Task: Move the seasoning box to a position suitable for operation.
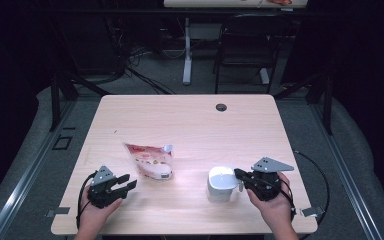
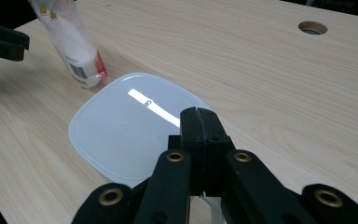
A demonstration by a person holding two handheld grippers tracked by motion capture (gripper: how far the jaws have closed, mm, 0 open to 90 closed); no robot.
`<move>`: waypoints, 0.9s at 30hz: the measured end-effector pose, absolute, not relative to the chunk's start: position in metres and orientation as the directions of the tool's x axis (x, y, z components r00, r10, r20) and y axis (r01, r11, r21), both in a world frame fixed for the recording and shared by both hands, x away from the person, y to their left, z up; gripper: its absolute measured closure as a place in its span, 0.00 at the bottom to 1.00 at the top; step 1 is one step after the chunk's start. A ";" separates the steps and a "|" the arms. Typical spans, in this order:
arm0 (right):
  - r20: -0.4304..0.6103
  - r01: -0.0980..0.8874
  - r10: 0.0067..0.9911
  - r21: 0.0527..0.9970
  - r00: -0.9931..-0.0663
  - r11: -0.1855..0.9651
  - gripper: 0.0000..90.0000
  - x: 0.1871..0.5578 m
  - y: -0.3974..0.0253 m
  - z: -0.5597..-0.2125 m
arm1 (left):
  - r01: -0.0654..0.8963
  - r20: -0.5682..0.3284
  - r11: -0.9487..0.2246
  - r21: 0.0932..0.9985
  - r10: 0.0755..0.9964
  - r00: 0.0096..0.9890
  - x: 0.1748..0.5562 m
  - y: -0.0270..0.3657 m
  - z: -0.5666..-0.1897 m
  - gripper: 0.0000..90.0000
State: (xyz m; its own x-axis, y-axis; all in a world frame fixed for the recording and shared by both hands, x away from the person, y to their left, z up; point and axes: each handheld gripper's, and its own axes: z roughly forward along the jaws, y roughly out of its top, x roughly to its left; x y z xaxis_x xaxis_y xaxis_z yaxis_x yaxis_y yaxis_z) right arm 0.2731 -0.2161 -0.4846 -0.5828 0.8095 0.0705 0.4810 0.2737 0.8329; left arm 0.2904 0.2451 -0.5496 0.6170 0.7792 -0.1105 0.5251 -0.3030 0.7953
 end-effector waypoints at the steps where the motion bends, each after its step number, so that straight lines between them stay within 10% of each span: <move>1: 0.070 0.481 0.809 0.833 -0.583 0.274 1.00 0.273 -0.216 -0.485 | 0.525 -0.110 -0.304 0.795 0.779 0.617 0.290 0.245 -0.550 0.66; 27: 0.083 0.487 0.812 0.834 -0.577 0.261 1.00 0.273 -0.218 -0.485 | 0.527 -0.110 -0.302 0.794 0.782 0.614 0.290 0.246 -0.550 0.66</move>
State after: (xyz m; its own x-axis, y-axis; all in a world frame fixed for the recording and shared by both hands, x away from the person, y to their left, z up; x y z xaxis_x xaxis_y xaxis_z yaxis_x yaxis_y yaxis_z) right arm 0.2729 -0.2176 -0.4851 -0.5771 0.8125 0.0829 0.4870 0.2608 0.8336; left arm 0.2905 0.2457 -0.5495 0.6138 0.7817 -0.1105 0.5274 -0.3019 0.7942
